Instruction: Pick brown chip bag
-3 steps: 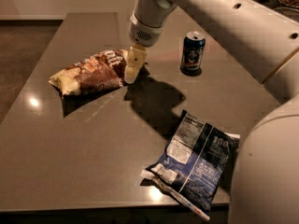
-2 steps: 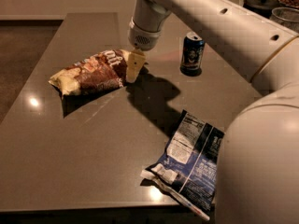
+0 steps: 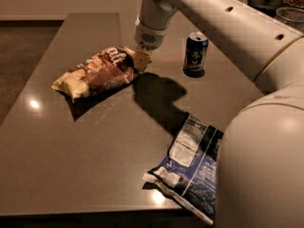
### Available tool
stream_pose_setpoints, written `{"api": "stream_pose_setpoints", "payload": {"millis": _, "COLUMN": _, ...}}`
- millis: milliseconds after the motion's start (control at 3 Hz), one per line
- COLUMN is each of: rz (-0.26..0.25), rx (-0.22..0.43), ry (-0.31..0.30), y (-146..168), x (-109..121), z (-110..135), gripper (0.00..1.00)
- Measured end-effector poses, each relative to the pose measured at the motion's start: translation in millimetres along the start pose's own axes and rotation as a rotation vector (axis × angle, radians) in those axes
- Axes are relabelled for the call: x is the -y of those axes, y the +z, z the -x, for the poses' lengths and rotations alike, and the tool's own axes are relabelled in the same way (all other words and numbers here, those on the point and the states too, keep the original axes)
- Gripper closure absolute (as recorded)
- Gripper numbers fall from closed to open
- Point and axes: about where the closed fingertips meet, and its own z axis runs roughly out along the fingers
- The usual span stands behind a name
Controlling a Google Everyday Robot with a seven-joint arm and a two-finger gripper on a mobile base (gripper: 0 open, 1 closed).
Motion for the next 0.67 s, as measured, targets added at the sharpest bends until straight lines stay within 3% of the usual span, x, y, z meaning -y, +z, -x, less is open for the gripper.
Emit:
{"api": "stream_pose_setpoints", "payload": {"millis": 333, "rz": -0.017, "rx": 0.034, "ry": -0.004, "y": -30, "x": 1, "z": 0, "gripper": 0.91}}
{"api": "stream_pose_setpoints", "payload": {"millis": 667, "rz": -0.045, "rx": 0.081, "ry": -0.031, "y": -73, "x": 0, "z": 7, "gripper": 1.0}}
